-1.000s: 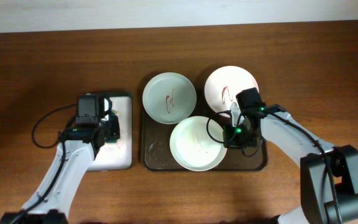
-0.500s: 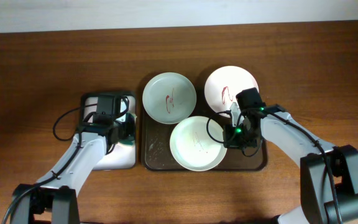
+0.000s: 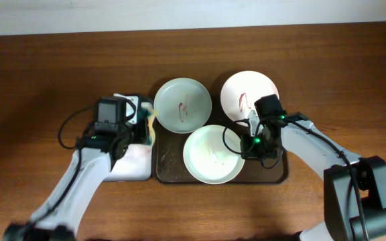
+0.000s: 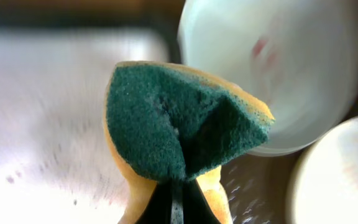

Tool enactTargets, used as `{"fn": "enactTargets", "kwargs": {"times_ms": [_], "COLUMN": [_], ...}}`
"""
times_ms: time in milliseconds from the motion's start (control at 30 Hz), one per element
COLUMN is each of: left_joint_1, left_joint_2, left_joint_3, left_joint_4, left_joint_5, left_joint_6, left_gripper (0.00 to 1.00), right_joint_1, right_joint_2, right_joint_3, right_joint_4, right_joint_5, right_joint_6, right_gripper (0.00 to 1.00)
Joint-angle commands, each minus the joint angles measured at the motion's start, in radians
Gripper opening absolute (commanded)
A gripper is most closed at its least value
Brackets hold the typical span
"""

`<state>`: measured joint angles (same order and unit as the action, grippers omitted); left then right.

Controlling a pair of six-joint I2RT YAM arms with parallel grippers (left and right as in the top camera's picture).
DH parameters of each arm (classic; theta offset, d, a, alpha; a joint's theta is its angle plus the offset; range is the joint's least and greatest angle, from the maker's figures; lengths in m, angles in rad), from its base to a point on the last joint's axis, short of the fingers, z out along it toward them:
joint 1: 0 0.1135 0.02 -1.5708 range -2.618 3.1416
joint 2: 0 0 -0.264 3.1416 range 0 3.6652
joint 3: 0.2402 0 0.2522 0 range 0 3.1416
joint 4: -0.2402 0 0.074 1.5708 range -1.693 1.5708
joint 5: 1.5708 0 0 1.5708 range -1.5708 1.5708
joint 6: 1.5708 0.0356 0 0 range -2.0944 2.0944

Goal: Clean dirty plates on tray and stack at the side
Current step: 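Carry the sponge with the left gripper onto the cream plate, then scrub the cream plate with the sponge while the right gripper holds it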

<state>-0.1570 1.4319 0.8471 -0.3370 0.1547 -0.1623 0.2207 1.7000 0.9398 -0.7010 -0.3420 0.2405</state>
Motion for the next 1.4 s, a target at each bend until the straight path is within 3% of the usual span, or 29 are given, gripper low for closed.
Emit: {"fn": "enactTargets", "kwargs": {"times_ms": [0,200,433,533,767,1067,1367], "left_joint_1": [-0.006,-0.056,-0.266,-0.34,-0.489,-0.585,-0.614], "left_joint_2": [-0.109,-0.166,-0.125,-0.052,0.185,0.311,0.336], "left_joint_3": [0.04,0.042,0.068,0.068,0.068,0.068,0.067], "left_joint_4": [0.033,0.037,0.037,0.043,0.203,0.292,0.277], "left_joint_5": [0.034,0.045,0.063,0.035,0.033,0.031,-0.117], "left_joint_6": [-0.055,-0.092,-0.26,-0.361,-0.422,-0.623,-0.627], "left_gripper": [0.0,0.0,0.0,0.0,0.0,0.0,0.0], "right_joint_1": [0.01,0.01,0.01,0.01,0.01,0.01,0.01], "right_joint_2": [0.008,0.008,0.008,0.008,0.008,0.008,0.008], "right_joint_3": [0.016,0.016,0.016,0.016,0.016,0.016,0.016], "right_joint_4": [-0.002,-0.001,-0.002,-0.002,-0.002,-0.002,-0.002], "right_joint_5": [-0.002,-0.003,-0.003,-0.003,-0.003,-0.003,-0.003], "right_joint_6": [0.004,0.004,0.004,0.004,0.004,0.004,0.004], "right_gripper": [0.04,0.04,0.04,0.04,0.04,0.04,0.04]}}
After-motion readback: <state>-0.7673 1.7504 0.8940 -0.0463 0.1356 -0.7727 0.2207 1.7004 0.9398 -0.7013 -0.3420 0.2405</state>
